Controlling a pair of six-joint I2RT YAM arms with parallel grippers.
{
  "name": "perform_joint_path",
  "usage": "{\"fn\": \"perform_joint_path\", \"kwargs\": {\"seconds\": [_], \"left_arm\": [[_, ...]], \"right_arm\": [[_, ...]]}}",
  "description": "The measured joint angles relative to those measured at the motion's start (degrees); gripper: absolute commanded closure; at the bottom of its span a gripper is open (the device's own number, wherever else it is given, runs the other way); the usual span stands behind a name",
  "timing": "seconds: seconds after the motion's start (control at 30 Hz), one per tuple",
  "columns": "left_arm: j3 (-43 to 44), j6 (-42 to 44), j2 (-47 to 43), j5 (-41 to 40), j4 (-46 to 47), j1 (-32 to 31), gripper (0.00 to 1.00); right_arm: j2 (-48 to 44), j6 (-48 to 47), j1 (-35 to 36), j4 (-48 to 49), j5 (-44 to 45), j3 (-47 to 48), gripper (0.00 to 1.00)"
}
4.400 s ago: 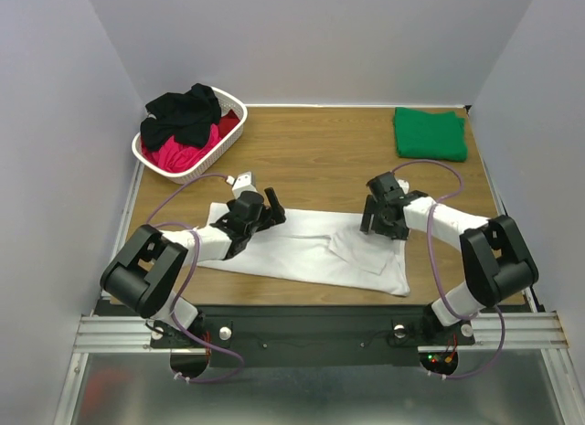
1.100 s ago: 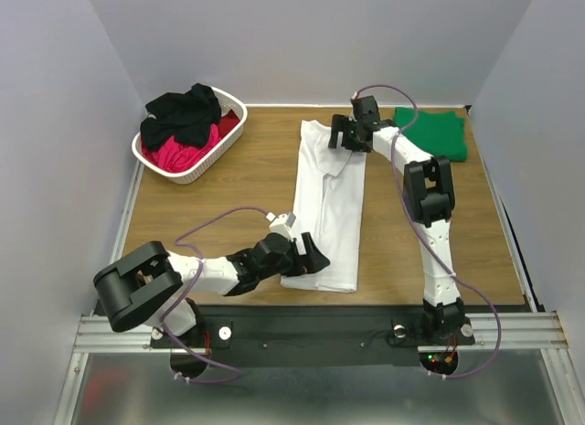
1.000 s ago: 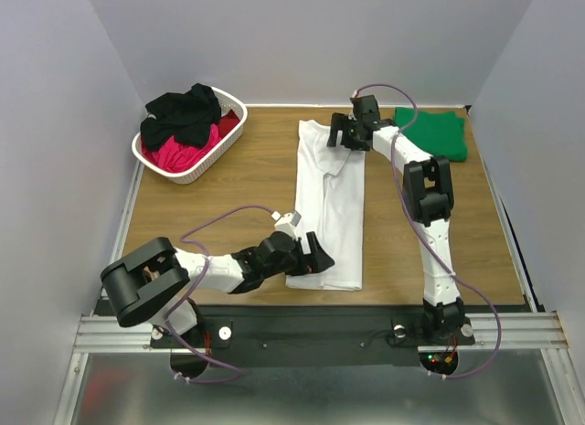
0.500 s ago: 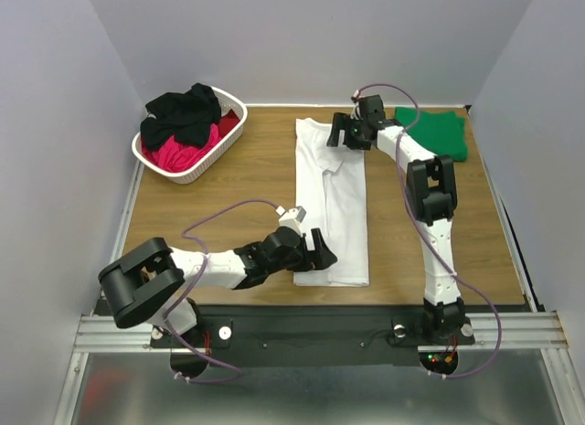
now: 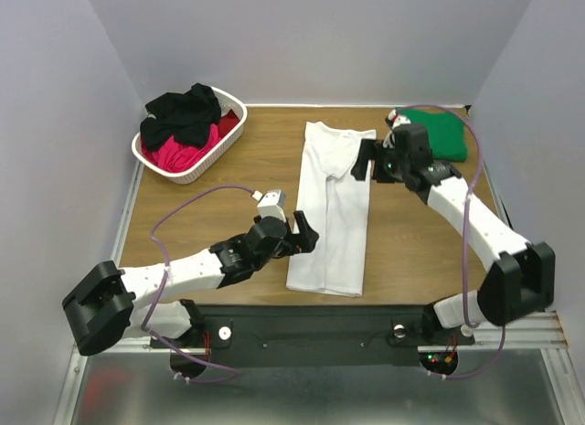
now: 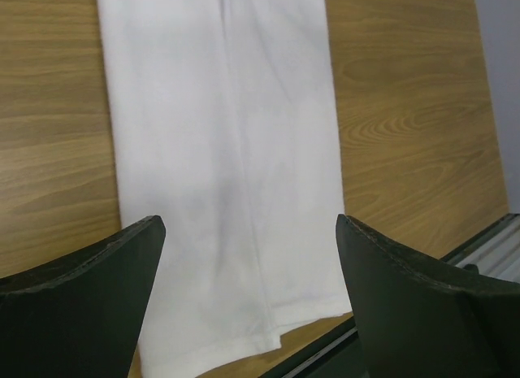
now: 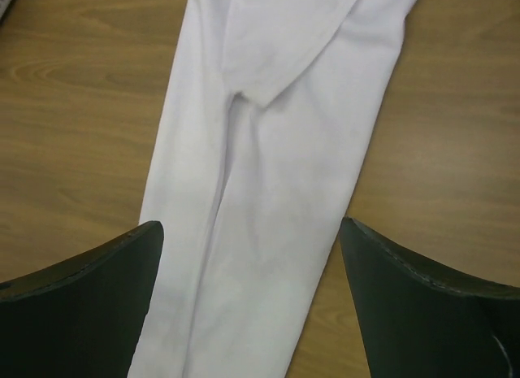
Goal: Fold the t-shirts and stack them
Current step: Fold the tshirt
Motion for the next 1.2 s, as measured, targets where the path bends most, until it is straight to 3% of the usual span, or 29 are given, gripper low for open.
{"fn": "perform_joint_path", "kwargs": {"seconds": [0.13,0.33,0.53,0.97,1.2], "left_arm": [[-3.3,0.2,-2.1,0.7,-3.2,0.7,0.02],[-7.5,0.2,-6.3,2.0,-8.1,0.7,0.03],[-11.2,-0.7,-9.8,3.5,-9.9,0.7,0.05],[-12.6,-0.6,-7.4,6.7,-10.4,0.7,0.06],[-12.6,-0.4,-7.4,7.0,-10.4,0.7,0.06]], "right_arm": [[-11.6,4.5,4.5,-0.2,1.9,-13.4,0.07],[-20.6,13.5,12.3,-6.3,2.9,-30.1,0.11],[-25.6,22.5,18.1,-11.2,3.2,-35.8,0.2],[-24.2,35.8,30.2,-11.5,2.7,-39.9,0.25],[-22.8,39.3,31.6,-11.3,3.3,-41.7,0.42]]}}
